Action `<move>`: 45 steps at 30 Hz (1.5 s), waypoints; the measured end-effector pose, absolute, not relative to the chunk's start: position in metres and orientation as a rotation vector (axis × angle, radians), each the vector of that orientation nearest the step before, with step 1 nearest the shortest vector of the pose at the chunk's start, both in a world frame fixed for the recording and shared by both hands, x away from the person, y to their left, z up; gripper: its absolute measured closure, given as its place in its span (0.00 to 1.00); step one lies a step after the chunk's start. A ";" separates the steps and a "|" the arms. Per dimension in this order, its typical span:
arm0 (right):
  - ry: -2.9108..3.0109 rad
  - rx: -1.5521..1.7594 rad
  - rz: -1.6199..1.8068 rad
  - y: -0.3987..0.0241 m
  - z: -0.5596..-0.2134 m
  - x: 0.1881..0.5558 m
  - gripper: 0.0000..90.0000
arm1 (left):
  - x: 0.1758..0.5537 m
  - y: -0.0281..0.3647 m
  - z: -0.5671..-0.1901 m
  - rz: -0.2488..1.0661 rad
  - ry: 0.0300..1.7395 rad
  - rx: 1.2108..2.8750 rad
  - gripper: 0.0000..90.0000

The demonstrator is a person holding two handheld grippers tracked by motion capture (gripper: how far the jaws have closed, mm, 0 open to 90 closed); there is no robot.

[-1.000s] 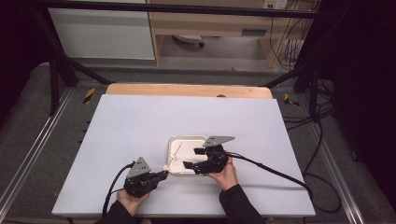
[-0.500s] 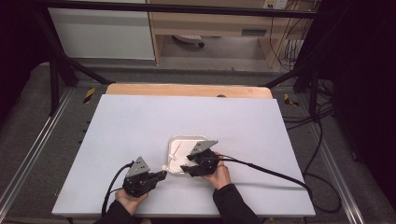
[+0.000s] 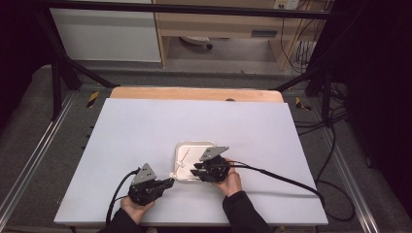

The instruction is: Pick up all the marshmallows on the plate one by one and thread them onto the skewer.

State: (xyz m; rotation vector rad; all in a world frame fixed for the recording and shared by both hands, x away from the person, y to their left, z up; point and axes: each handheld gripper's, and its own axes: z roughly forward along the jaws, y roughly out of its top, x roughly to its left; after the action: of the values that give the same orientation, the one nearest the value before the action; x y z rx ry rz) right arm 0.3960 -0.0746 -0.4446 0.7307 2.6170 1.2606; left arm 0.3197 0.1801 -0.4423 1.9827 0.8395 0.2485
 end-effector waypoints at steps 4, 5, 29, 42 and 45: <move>2.597 0.793 1.372 -0.084 -0.431 0.396 0.78 | 0.319 0.180 -0.442 0.250 0.830 1.989 0.98; 2.589 0.804 1.403 -0.088 -0.428 0.396 0.78 | 0.319 0.179 -0.442 0.249 0.830 1.986 0.98; 2.352 0.980 2.014 -0.127 -0.377 0.401 0.79 | 0.312 0.170 -0.441 0.259 0.757 2.011 0.98; 2.378 1.008 2.043 -0.120 -0.383 0.404 0.79 | 0.311 0.170 -0.440 0.264 0.745 2.008 0.98; 2.402 1.008 2.039 -0.118 -0.386 0.405 0.80 | 0.311 0.169 -0.441 0.269 0.739 2.014 0.98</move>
State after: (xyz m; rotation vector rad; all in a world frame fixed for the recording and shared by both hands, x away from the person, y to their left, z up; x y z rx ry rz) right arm 0.4045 -0.1179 -0.3861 1.0079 2.4020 2.0394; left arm 0.3110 0.1693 -0.4405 2.0140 0.7393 0.2687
